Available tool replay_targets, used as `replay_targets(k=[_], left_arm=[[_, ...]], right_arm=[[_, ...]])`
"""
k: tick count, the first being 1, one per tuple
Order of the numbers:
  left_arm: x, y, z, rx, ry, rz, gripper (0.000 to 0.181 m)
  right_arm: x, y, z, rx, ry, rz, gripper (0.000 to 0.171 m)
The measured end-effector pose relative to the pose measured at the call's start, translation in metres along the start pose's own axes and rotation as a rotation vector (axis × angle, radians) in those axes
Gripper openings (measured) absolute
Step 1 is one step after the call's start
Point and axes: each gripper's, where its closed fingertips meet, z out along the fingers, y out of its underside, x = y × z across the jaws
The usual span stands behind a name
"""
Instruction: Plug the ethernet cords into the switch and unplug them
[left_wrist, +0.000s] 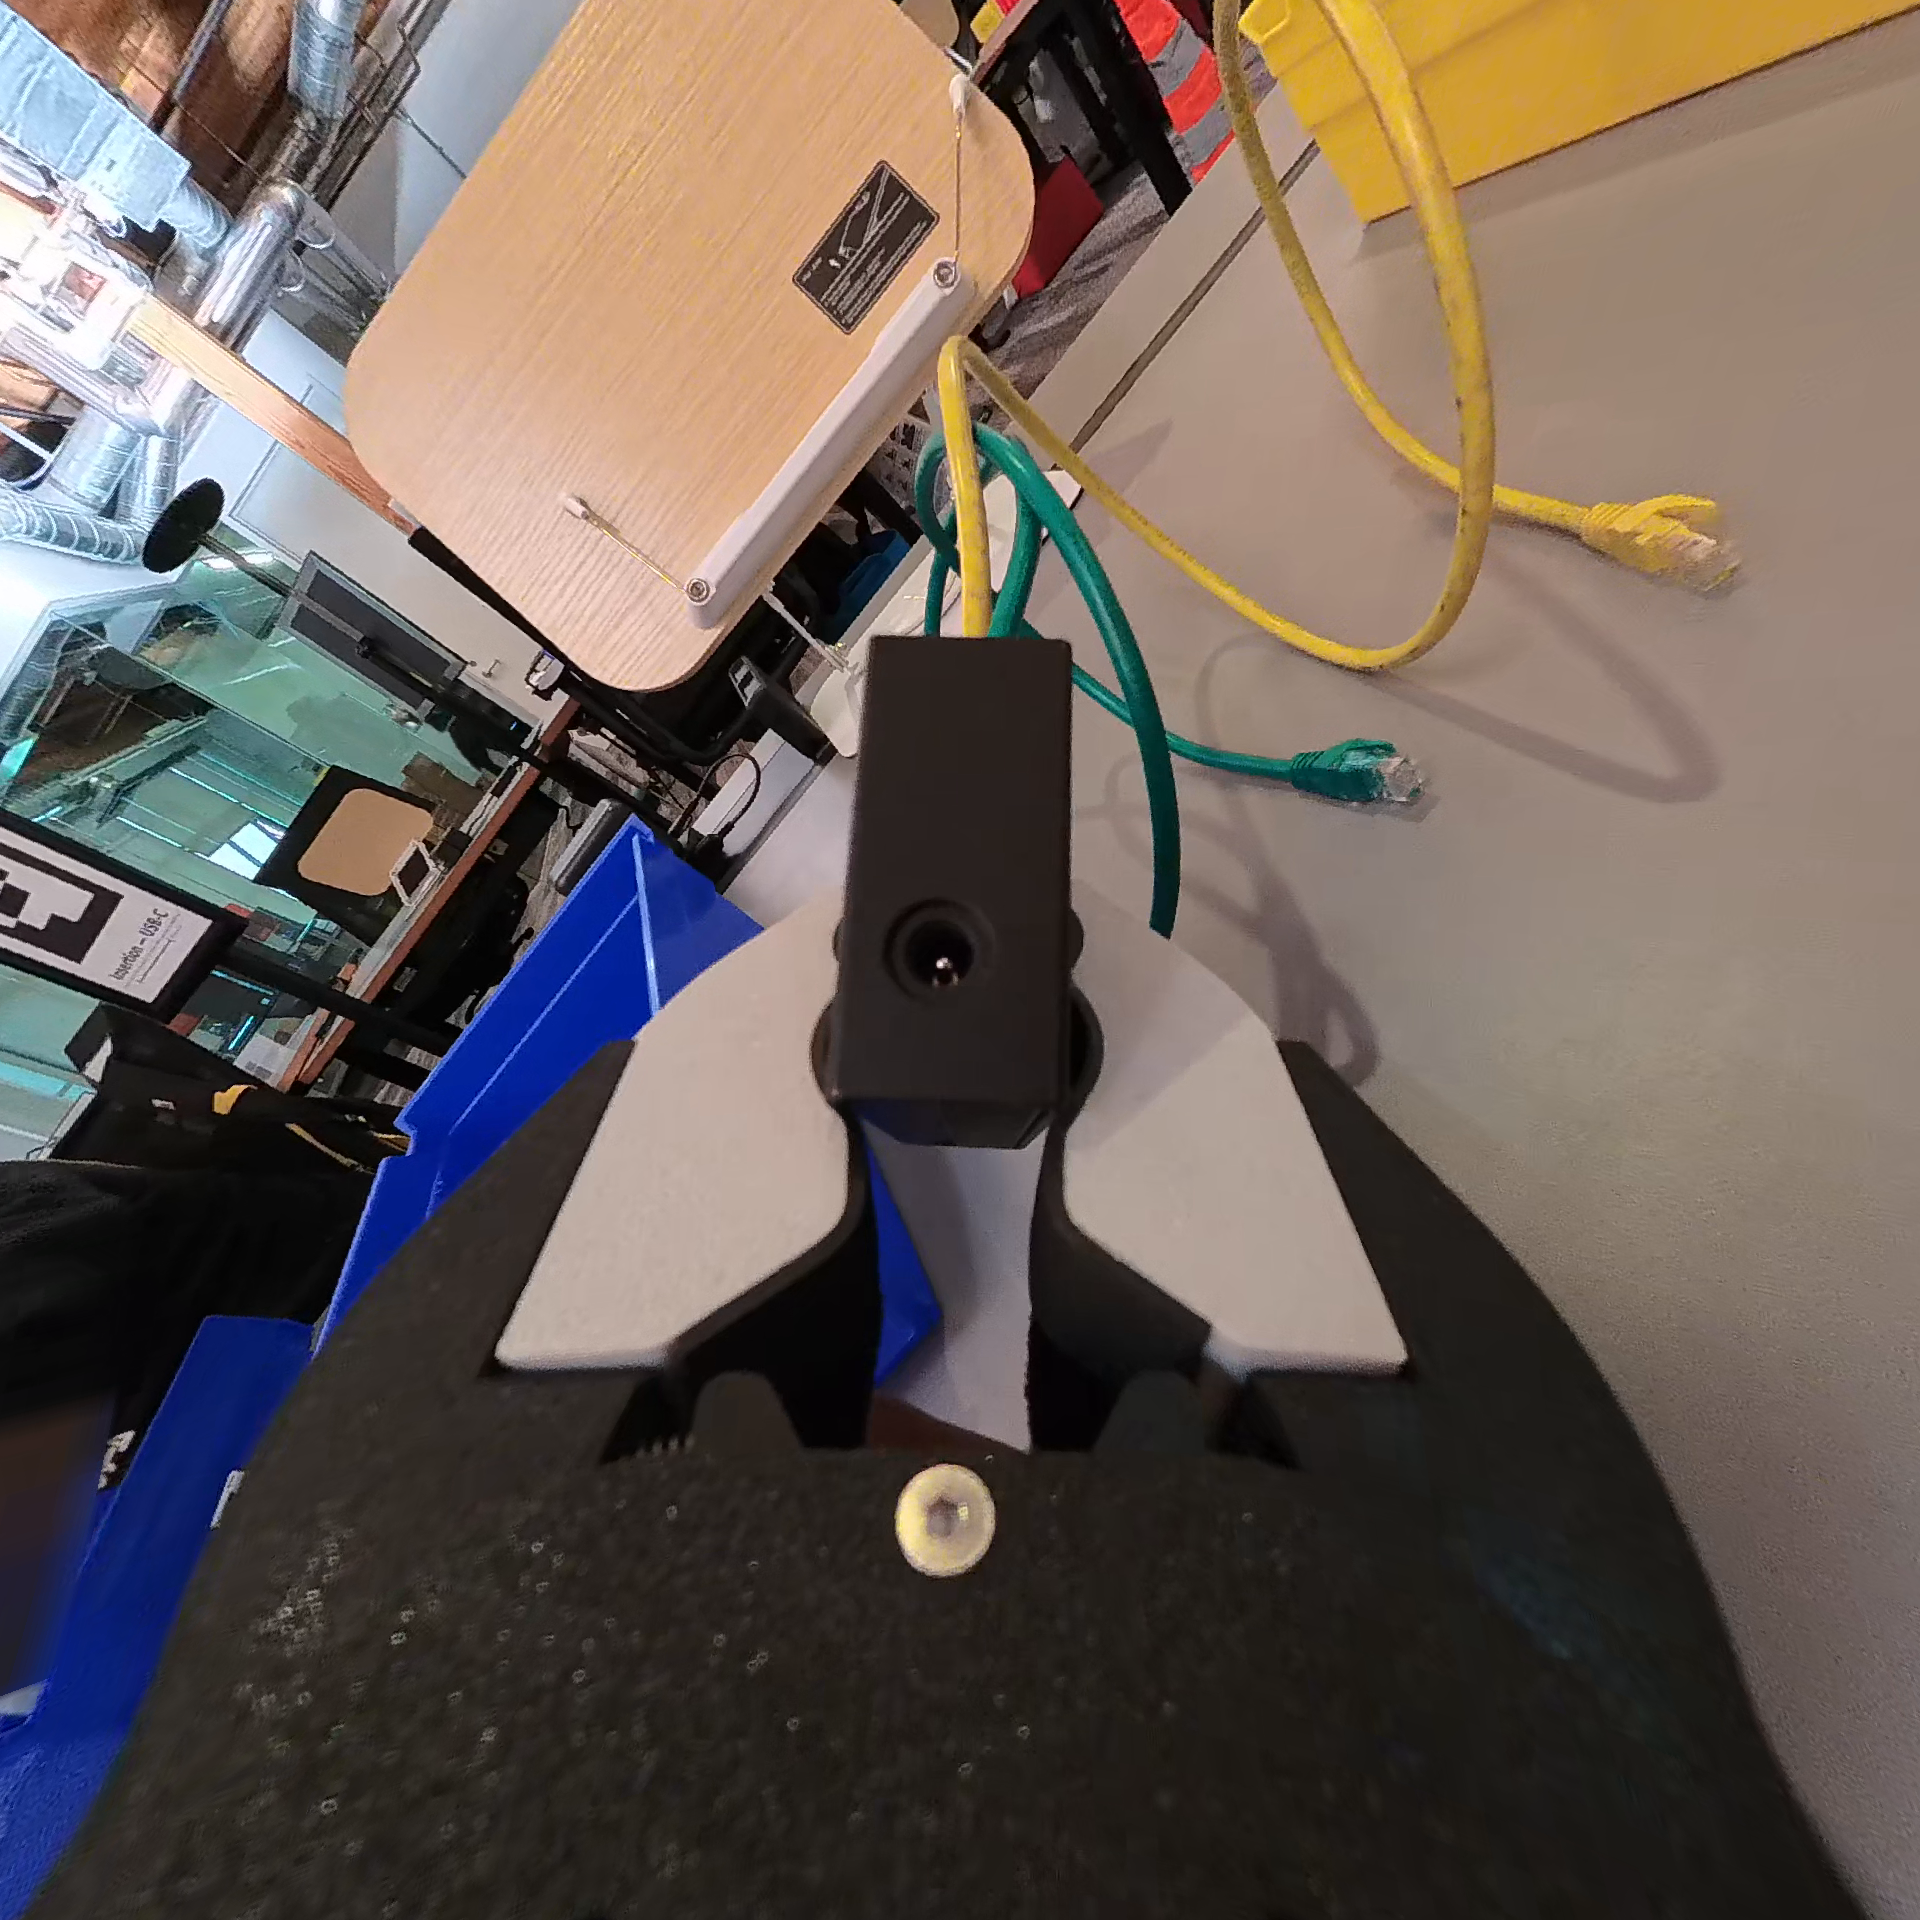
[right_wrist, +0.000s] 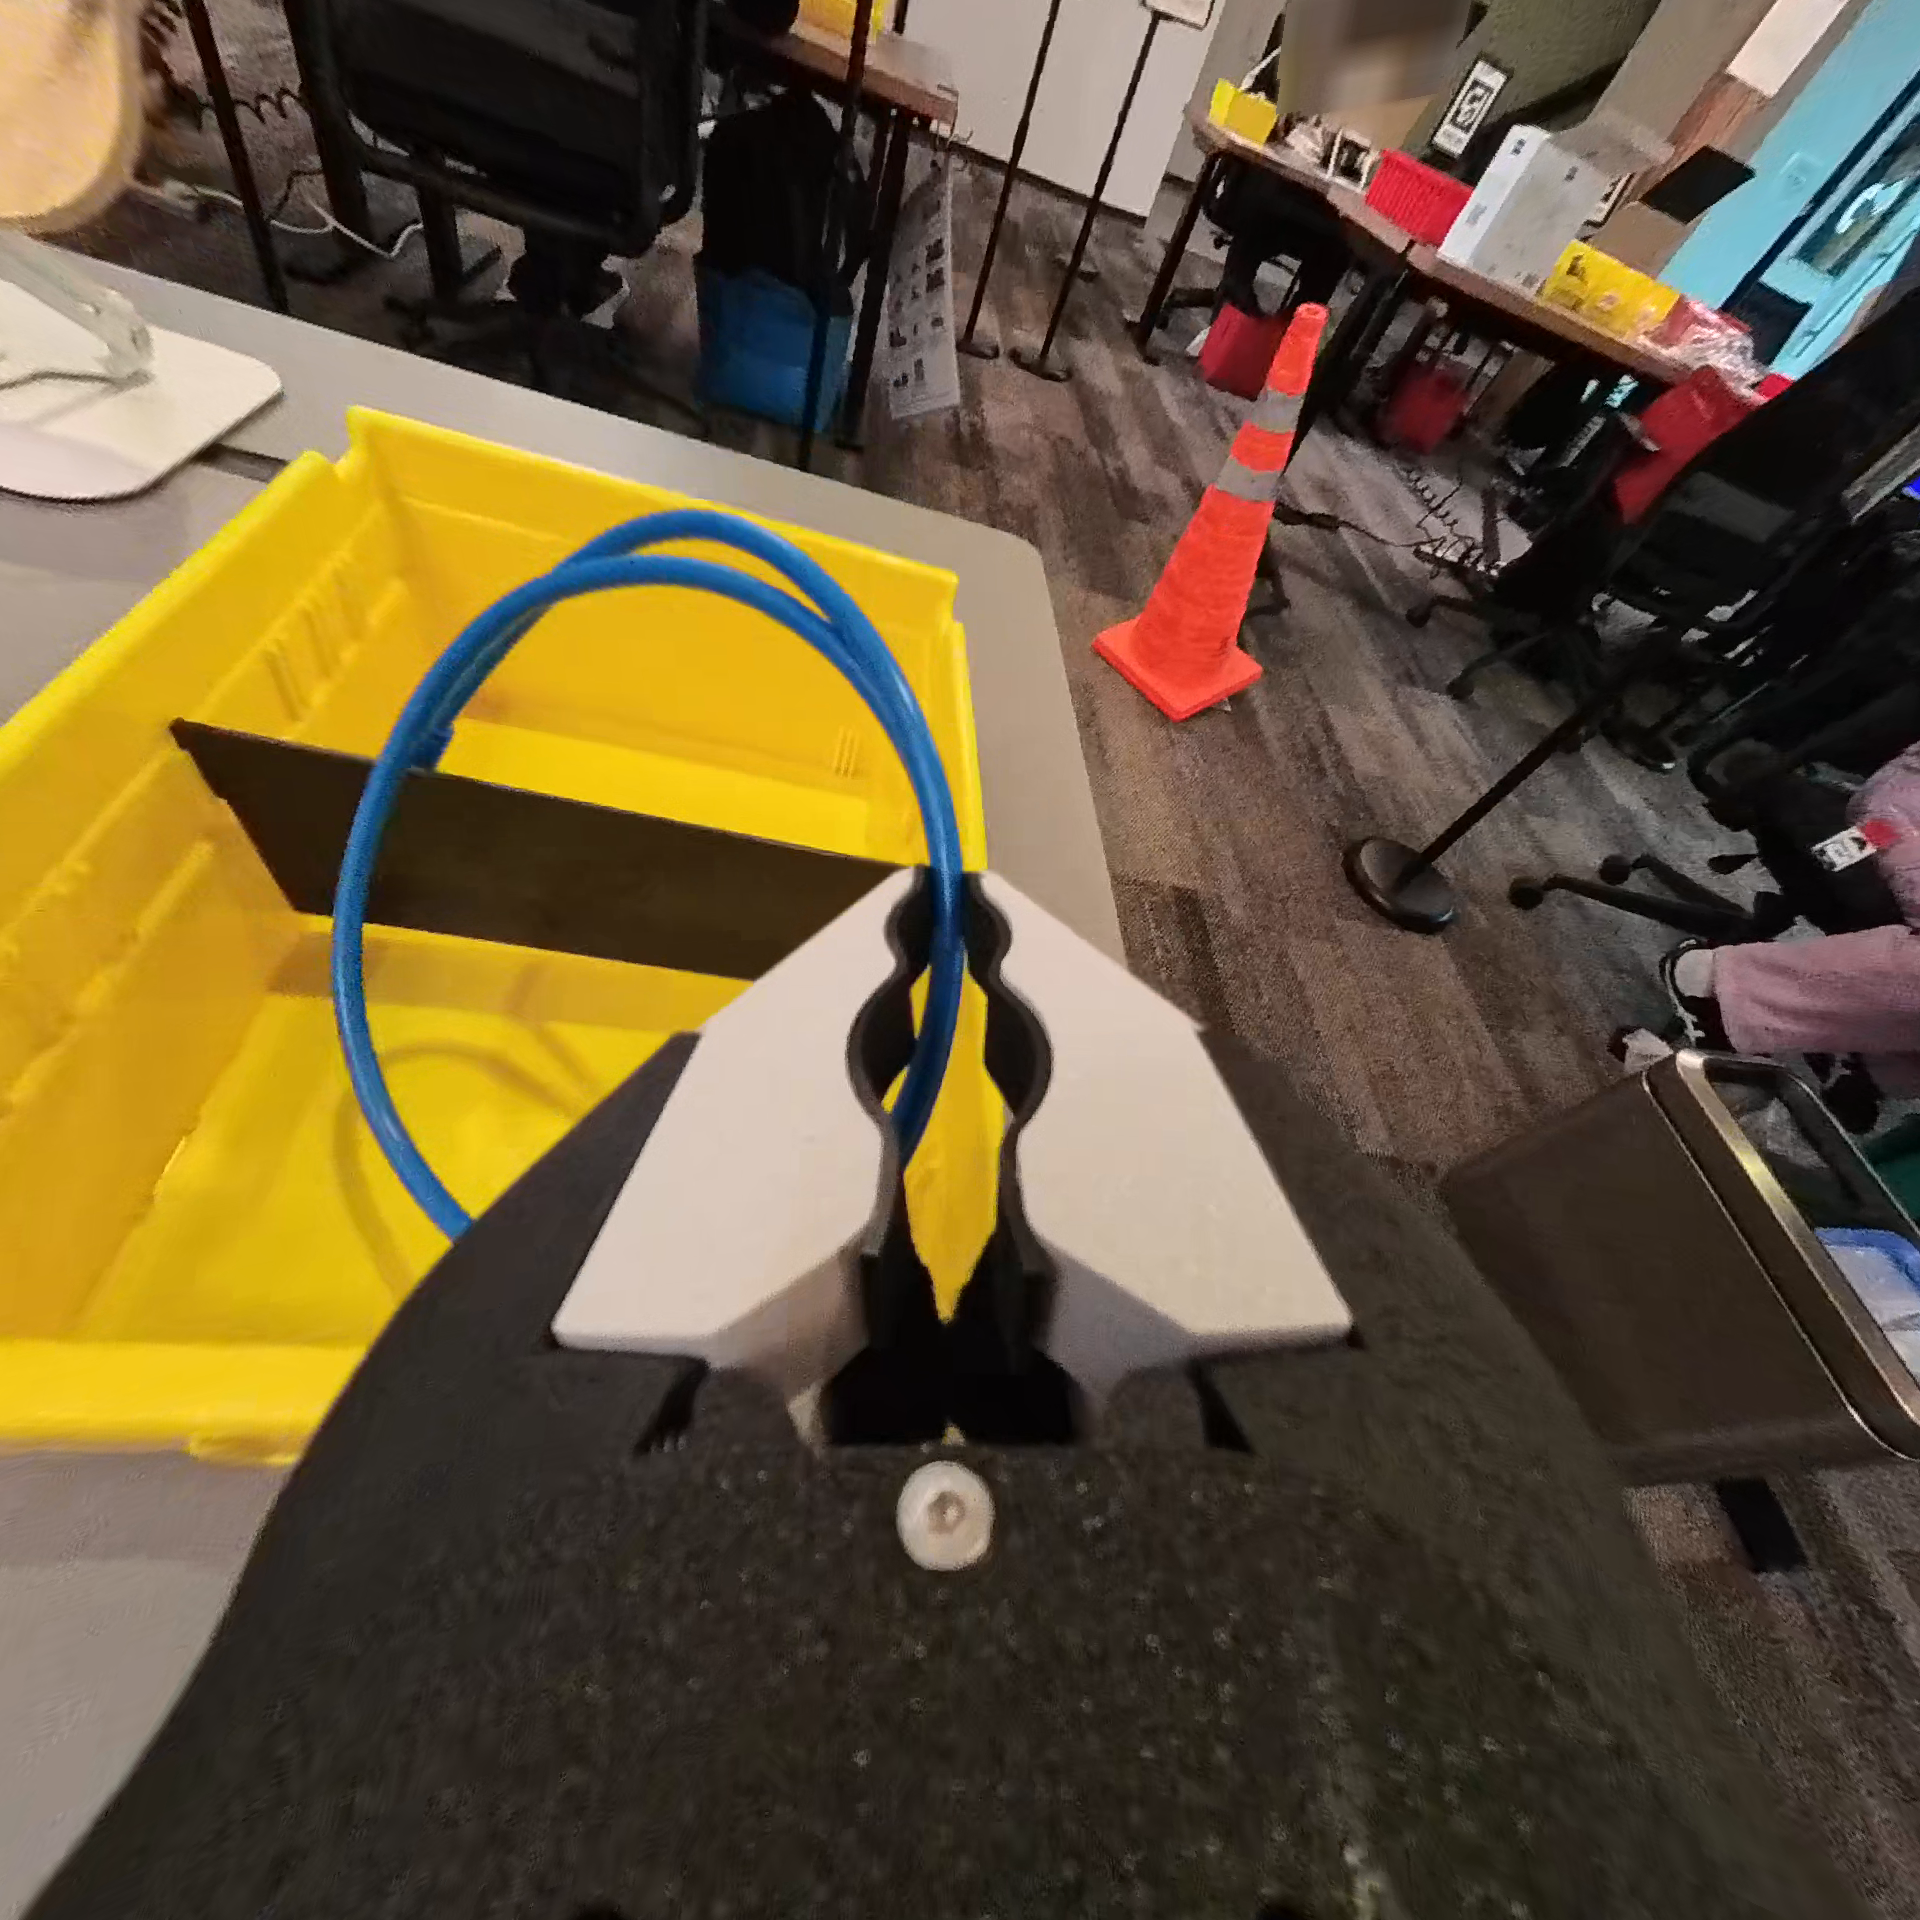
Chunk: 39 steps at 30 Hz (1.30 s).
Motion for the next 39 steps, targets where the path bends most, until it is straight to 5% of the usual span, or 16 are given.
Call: replay_targets(k=[10, 22, 26, 32, 39], left_arm=[[0.002, -0.001, 0.001, 0.003, 0.005, 0.014, 0.031], [0.005, -0.001, 0.001, 0.003, 0.013, 0.023, 0.031], [0.006, 0.0, 0.002, 0.001, 0.018, 0.025, 0.031], [0.008, -0.001, 0.003, -0.001, 0.023, 0.034, 0.03], [0.009, -0.002, 0.002, 0.0, 0.023, 0.046, 0.03]], right_arm=[[-0.006, 0.01, -0.003, 0.124, -0.163, -0.065, 0.004], [0.01, 0.021, -0.013, 0.266, -0.243, 0.211, 0.005], [0.004, 0.023, -0.013, 0.244, -0.234, 0.096, 0.004], [-0.023, 0.022, -0.003, 0.117, -0.139, -0.374, 0.005], [-0.036, 0.058, 0.037, -0.243, -0.06, -0.728, 0.008]])
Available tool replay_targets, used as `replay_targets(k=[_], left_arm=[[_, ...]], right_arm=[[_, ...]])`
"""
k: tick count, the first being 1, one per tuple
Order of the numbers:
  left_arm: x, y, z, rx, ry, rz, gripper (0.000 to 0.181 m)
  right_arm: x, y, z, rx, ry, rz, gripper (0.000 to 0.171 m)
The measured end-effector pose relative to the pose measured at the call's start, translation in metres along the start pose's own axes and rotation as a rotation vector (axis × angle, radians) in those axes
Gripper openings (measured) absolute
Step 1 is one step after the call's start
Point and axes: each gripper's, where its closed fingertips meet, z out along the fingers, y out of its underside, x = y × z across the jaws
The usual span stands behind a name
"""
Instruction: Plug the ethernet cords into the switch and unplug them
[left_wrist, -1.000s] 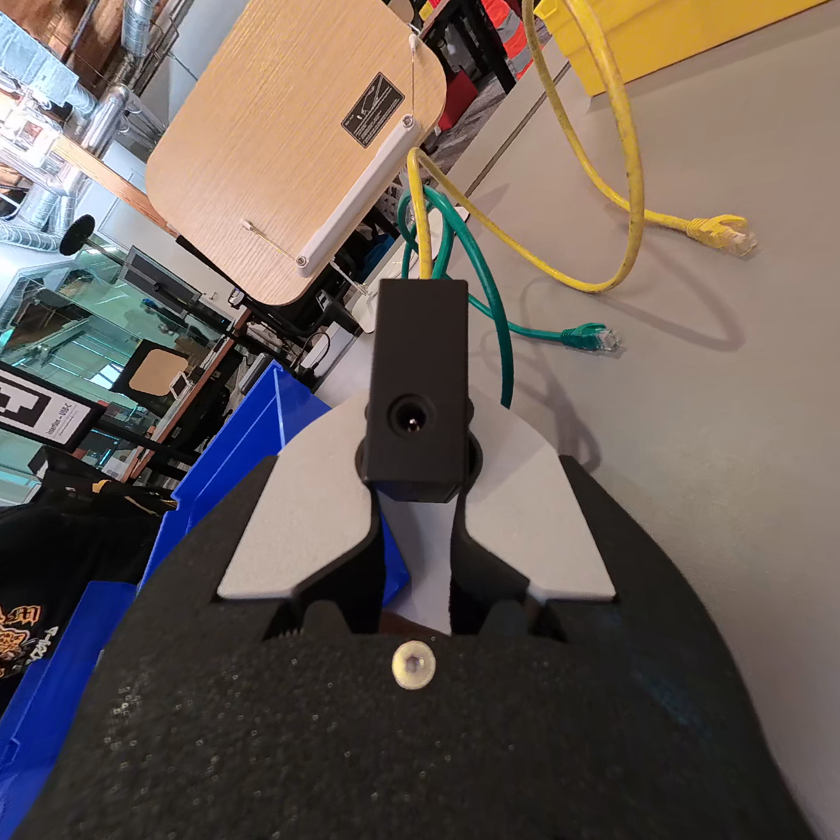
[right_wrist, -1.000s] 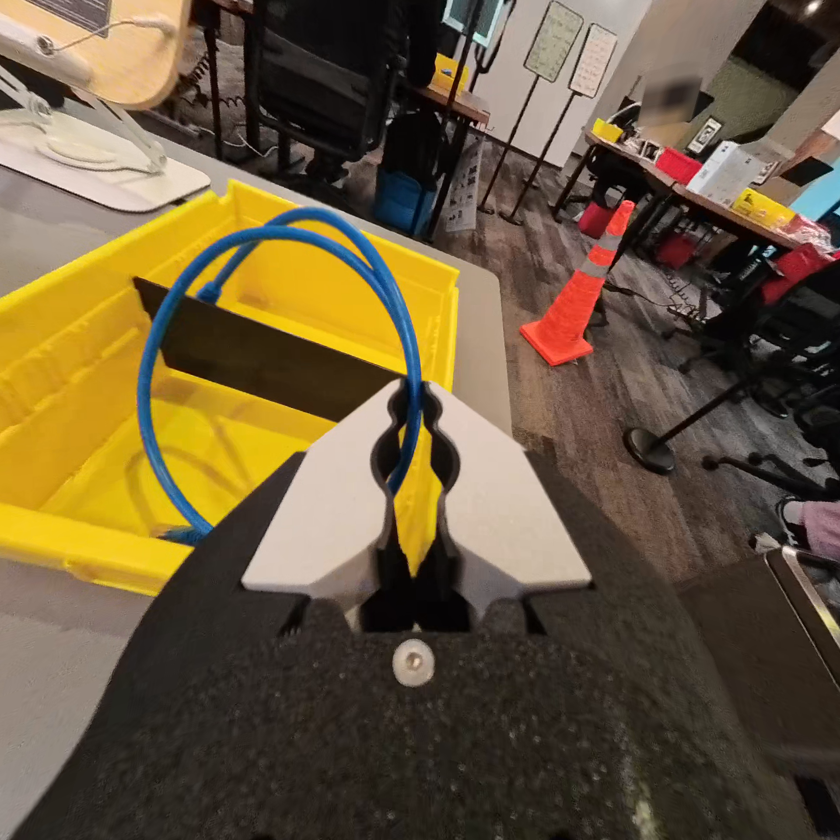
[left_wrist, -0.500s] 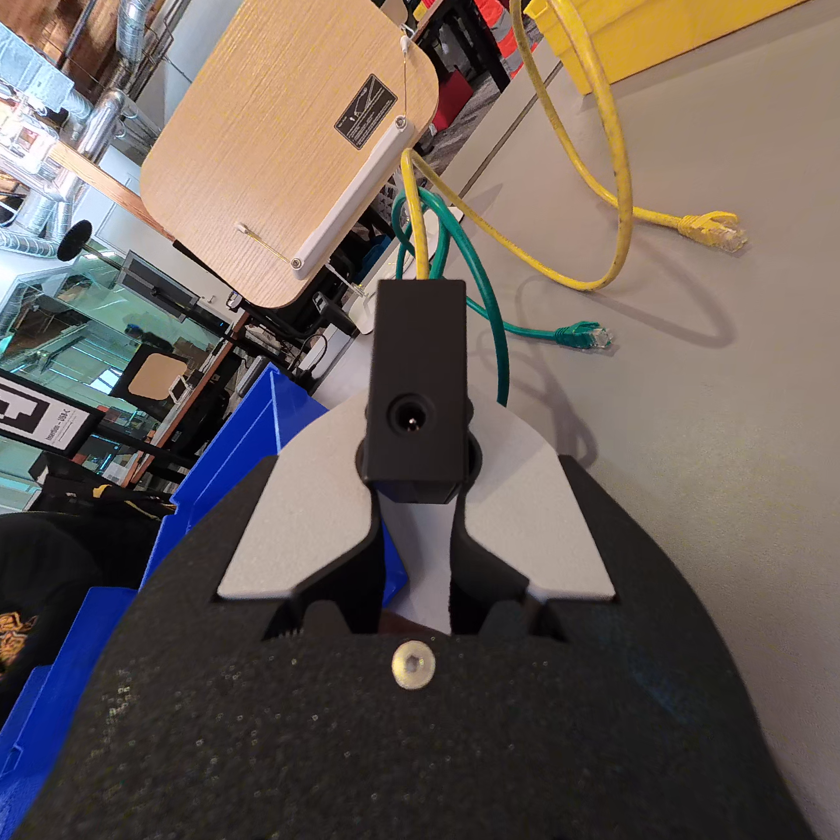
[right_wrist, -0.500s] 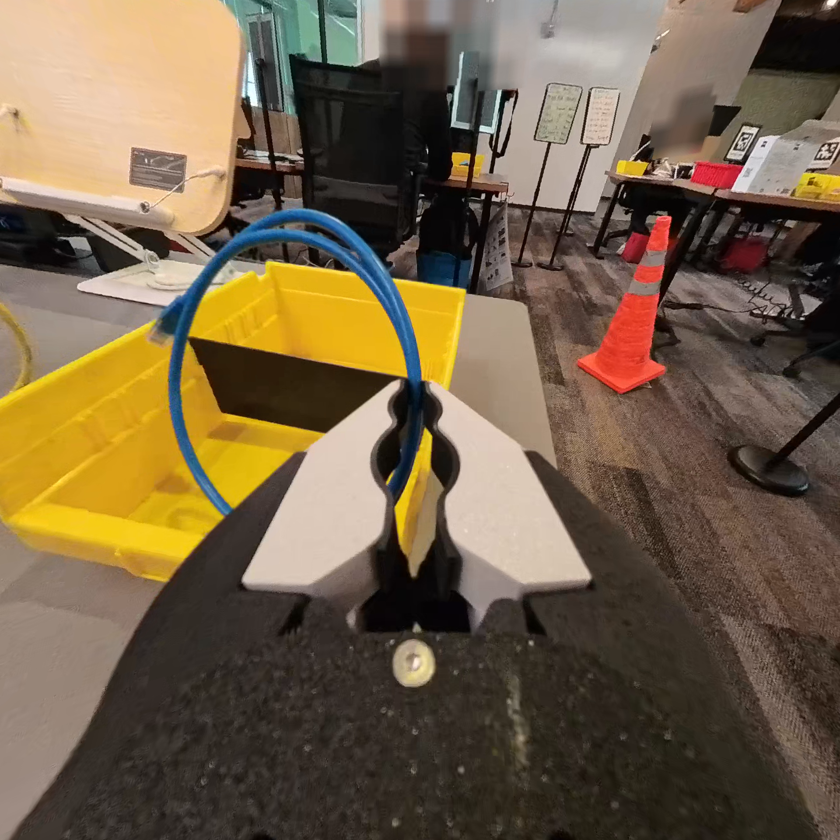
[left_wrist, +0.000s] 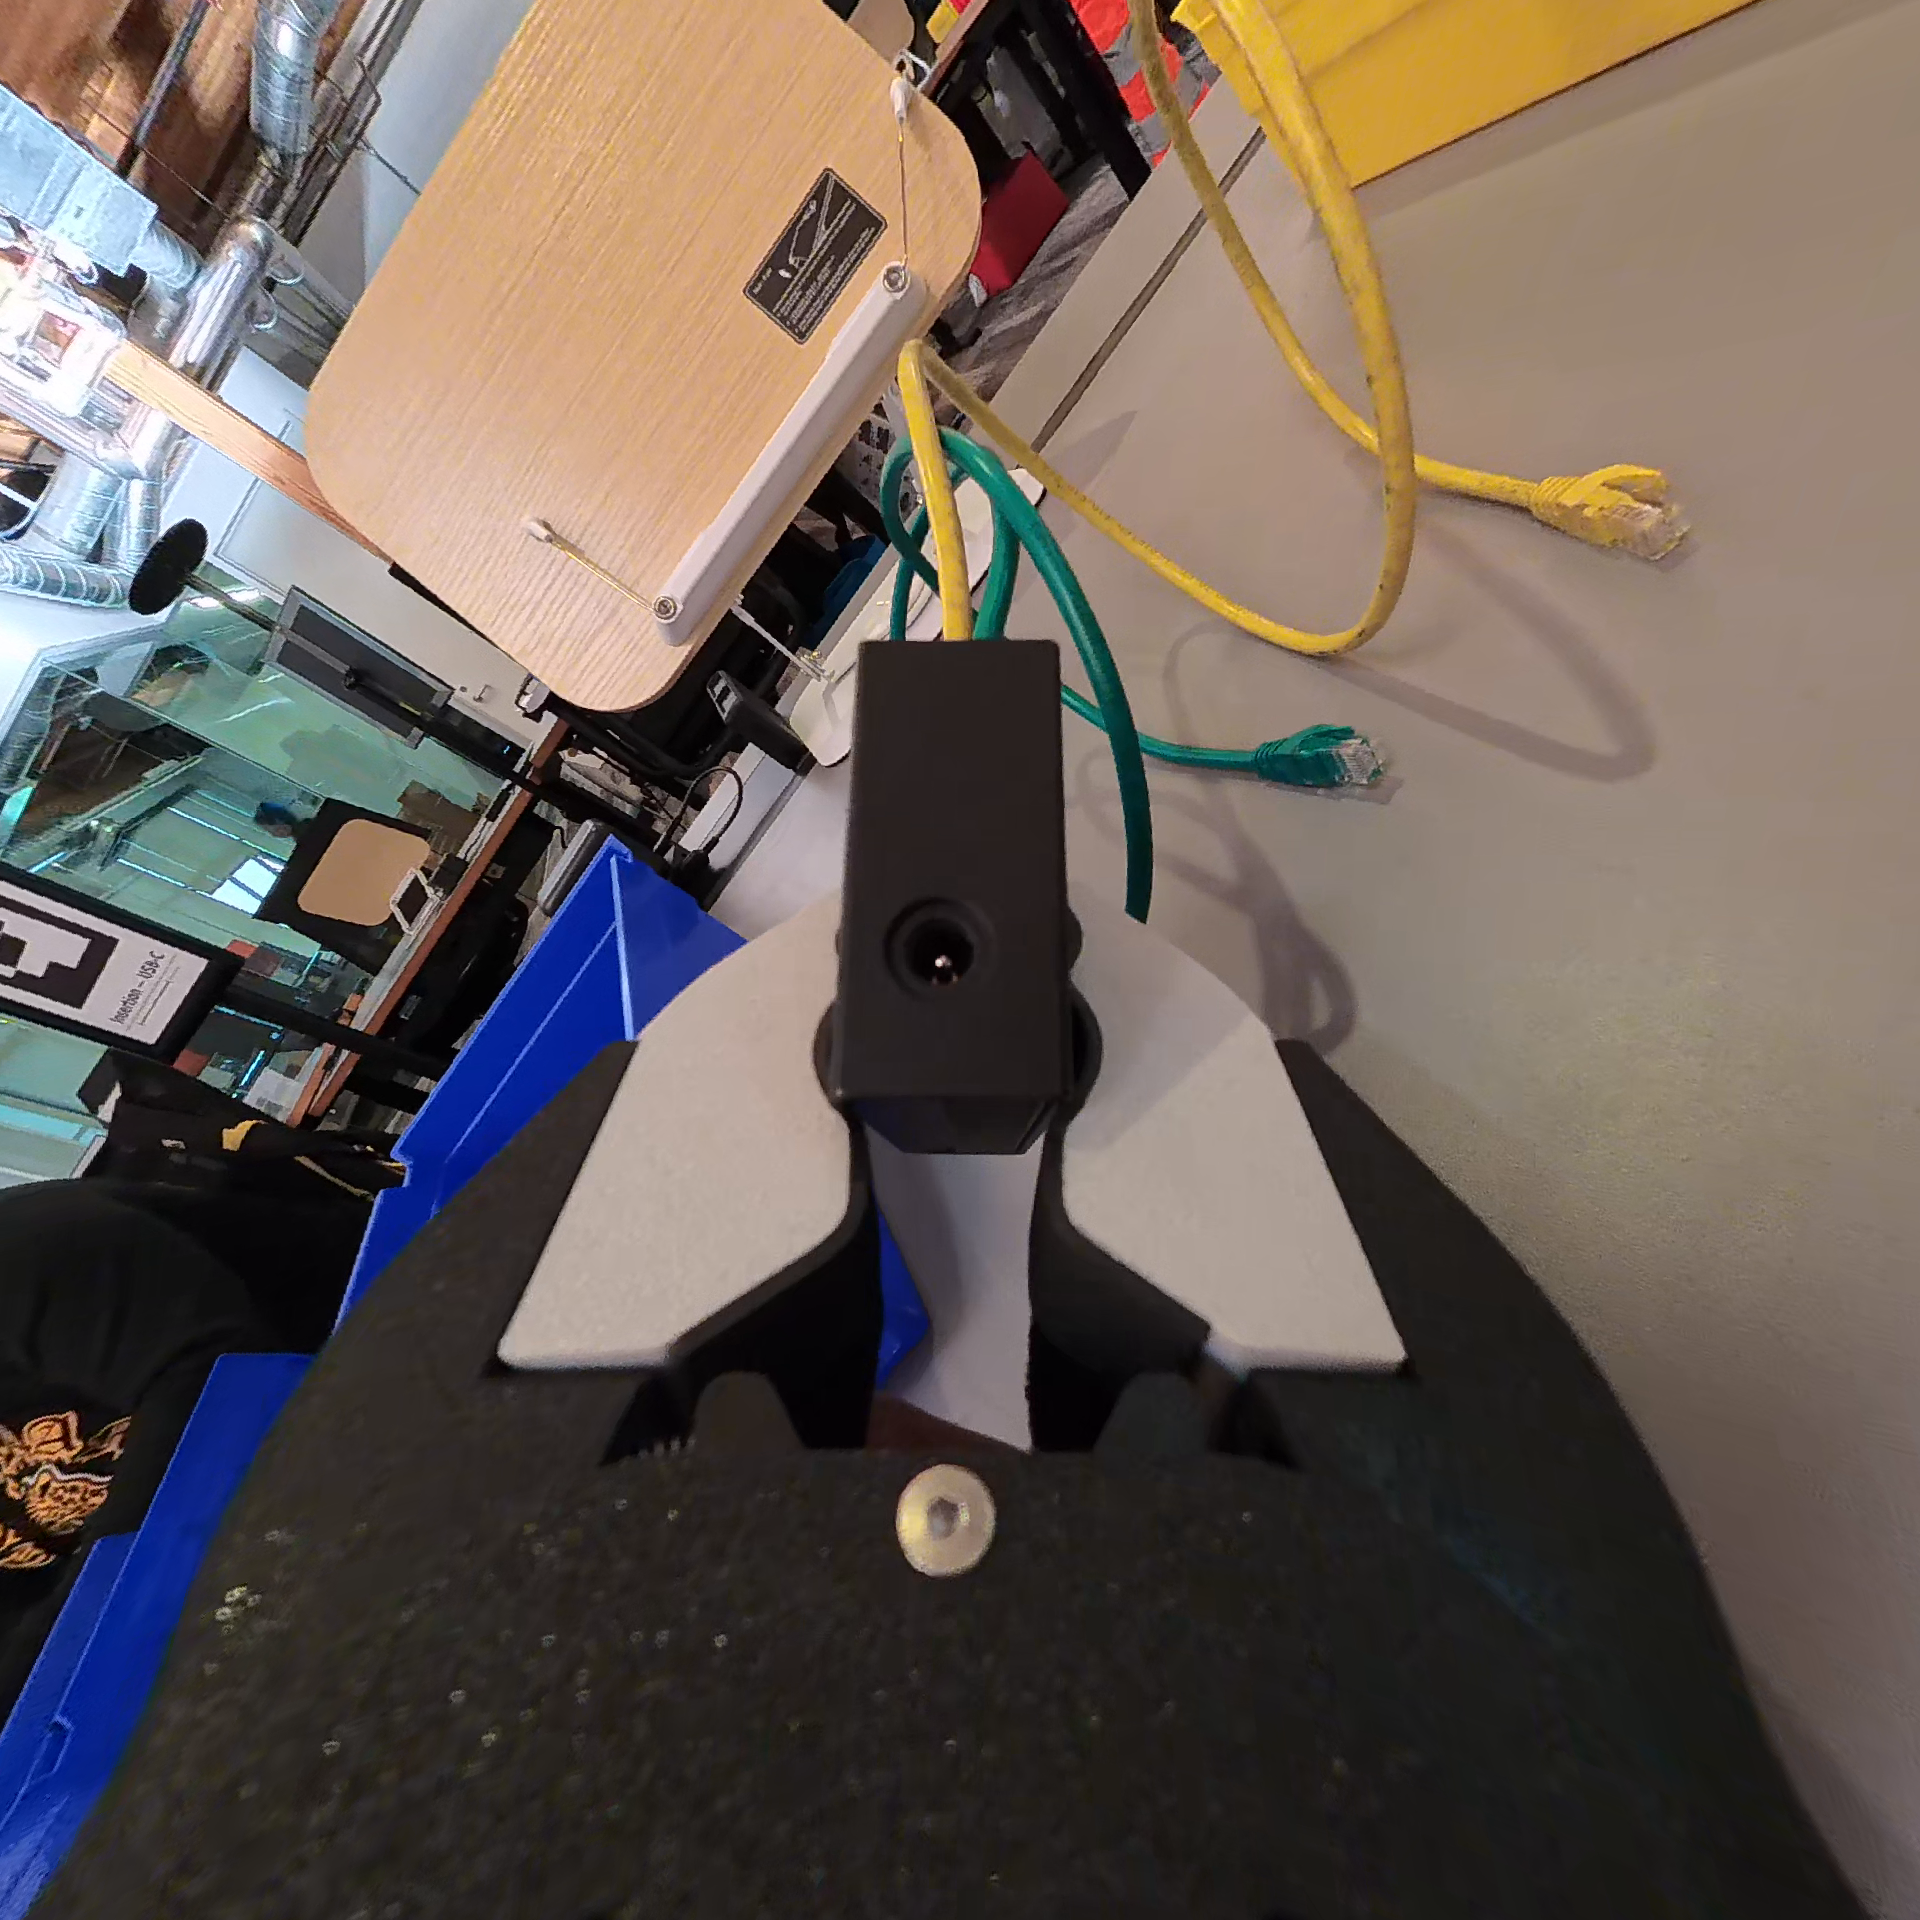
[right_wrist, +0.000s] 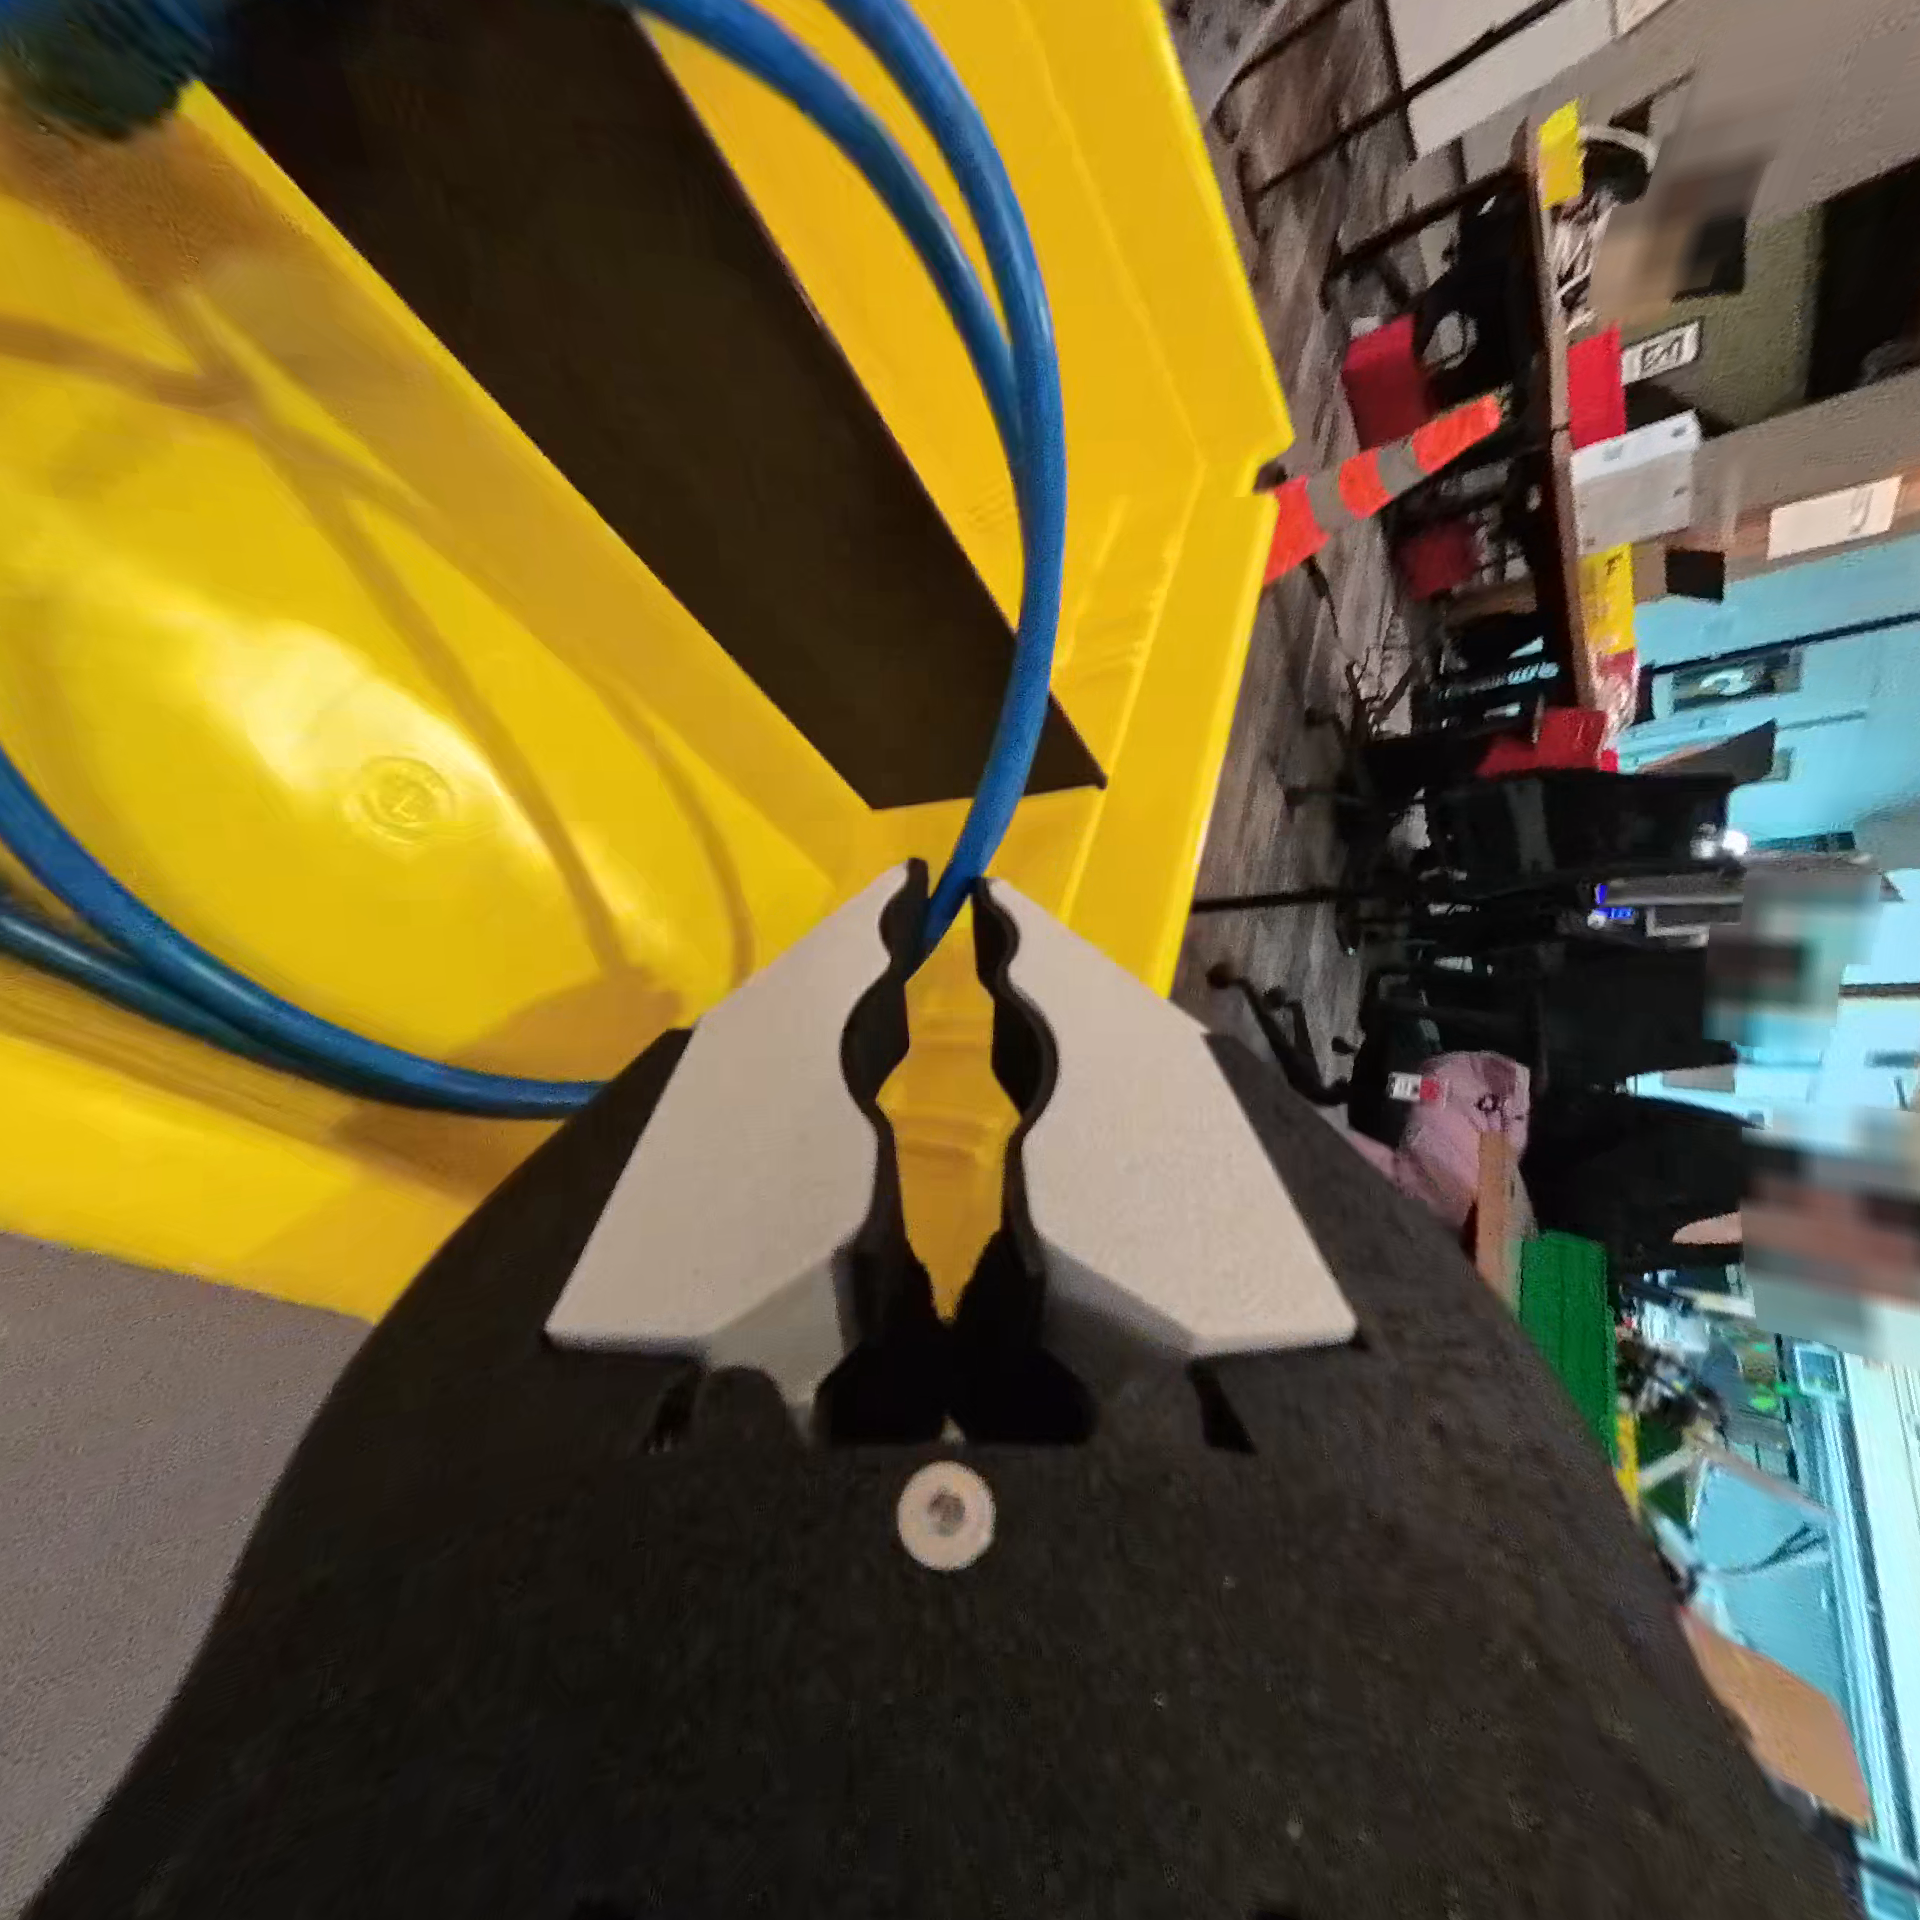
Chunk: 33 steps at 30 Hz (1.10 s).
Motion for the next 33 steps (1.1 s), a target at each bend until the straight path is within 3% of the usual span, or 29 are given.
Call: replay_targets(k=[4, 6, 12, 15, 18, 21, 25, 33], left_arm=[[0.0, -0.001, 0.0, 0.004, -0.001, 0.008, 0.03], [0.0, -0.003, -0.001, 0.01, -0.005, 0.01, 0.03], [0.002, -0.015, -0.004, 0.058, -0.018, 0.053, 0.03], [0.007, -0.03, -0.01, 0.124, -0.031, 0.116, 0.03], [0.018, -0.046, -0.016, 0.186, -0.039, 0.223, 0.03], [0.031, -0.057, -0.02, 0.217, -0.042, 0.312, 0.03], [0.045, -0.066, -0.025, 0.25, -0.03, 0.376, 0.031], [0.065, -0.073, -0.033, 0.335, 0.095, 0.366, 0.03]], right_arm=[[0.001, 0.01, 0.007, -0.118, 0.007, 0.09, 0.01], [-0.002, 0.009, 0.0, -0.121, -0.035, 0.157, 0.023], [0.018, -0.023, -0.057, 0.032, -0.022, 0.344, 0.027], [-0.02, -0.09, -0.11, 0.321, -0.325, 0.563, 0.028], [-0.095, -0.169, -0.194, 0.622, -0.886, 0.645, 0.03], [-0.162, -0.213, -0.248, 0.734, -1.164, 0.524, 0.035], [-0.212, -0.252, -0.277, 0.83, -1.223, 0.399, 0.035], [-0.247, -0.27, -0.27, 0.94, -0.685, -0.464, 0.033]])
